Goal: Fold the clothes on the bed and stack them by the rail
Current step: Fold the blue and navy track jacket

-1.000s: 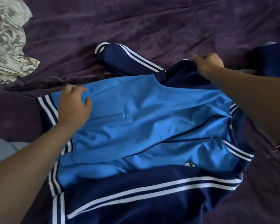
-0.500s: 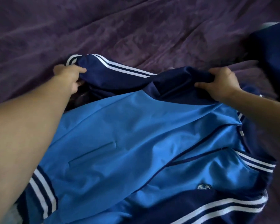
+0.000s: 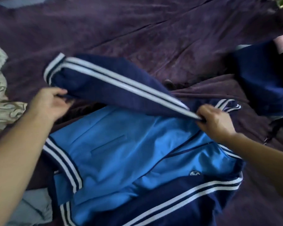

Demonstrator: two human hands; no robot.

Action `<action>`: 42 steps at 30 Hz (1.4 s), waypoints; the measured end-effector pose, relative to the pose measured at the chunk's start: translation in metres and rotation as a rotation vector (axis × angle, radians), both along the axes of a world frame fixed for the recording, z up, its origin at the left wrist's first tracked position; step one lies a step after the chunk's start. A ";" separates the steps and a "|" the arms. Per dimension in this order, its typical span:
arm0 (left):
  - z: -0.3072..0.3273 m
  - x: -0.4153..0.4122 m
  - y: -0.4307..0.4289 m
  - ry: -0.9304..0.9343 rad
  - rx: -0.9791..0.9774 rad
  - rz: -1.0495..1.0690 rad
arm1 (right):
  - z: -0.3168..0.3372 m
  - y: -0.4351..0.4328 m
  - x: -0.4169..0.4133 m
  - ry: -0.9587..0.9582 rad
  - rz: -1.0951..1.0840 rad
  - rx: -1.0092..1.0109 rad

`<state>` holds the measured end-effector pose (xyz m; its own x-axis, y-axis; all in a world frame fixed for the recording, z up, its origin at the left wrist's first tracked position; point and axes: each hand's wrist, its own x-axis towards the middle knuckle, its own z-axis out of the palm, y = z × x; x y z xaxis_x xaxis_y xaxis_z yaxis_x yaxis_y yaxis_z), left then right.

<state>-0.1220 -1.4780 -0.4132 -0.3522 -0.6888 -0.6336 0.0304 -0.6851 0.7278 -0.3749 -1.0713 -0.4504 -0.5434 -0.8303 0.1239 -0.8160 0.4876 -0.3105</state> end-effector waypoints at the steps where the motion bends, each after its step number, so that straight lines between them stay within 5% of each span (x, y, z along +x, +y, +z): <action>1: -0.001 0.020 0.017 -0.017 0.028 -0.013 | -0.009 0.012 0.012 0.008 0.072 0.081; 6: -0.029 0.132 0.081 -0.499 -0.061 -0.012 | -0.038 0.040 0.055 -0.068 0.178 0.718; 9: -0.033 0.171 0.099 -0.953 -0.380 -0.013 | -0.028 0.026 0.060 -0.055 0.130 0.373; 11: -0.027 0.175 0.103 -1.154 -0.882 -0.271 | -0.023 0.008 0.061 0.039 0.140 0.140; 14: -0.024 0.142 0.110 -1.174 -1.380 -0.774 | -0.027 -0.018 0.071 0.029 0.202 0.352; 16: -0.025 0.120 0.121 -1.256 -1.386 -1.185 | -0.038 -0.018 0.072 0.001 0.243 0.693; 19: -0.033 0.128 0.133 -1.377 -1.021 -1.559 | -0.041 -0.016 0.054 -0.105 0.146 1.034; 21: -0.033 0.143 0.137 -1.305 -0.875 -1.424 | -0.034 -0.031 0.045 -0.161 0.063 0.930; 25: -0.038 0.132 0.114 -1.197 -1.433 -0.896 | -0.024 -0.088 0.040 -0.022 0.063 0.272; 27: -0.044 0.113 0.088 -1.216 -1.444 -0.898 | -0.025 -0.116 0.034 -0.080 0.142 0.354; 30: -0.059 0.095 0.055 -1.363 -1.128 -1.156 | -0.036 -0.130 0.020 -0.072 0.150 0.686; 32: -0.064 0.097 0.049 -1.410 -0.997 -1.156 | -0.040 -0.123 0.013 -0.042 0.130 0.648; 37: -0.038 0.117 0.098 -1.174 -1.245 -0.874 | -0.024 -0.078 0.020 -0.150 0.164 0.550; 42: 0.007 0.175 0.183 -1.097 -1.465 -0.877 | 0.007 0.002 0.050 -0.139 0.259 0.291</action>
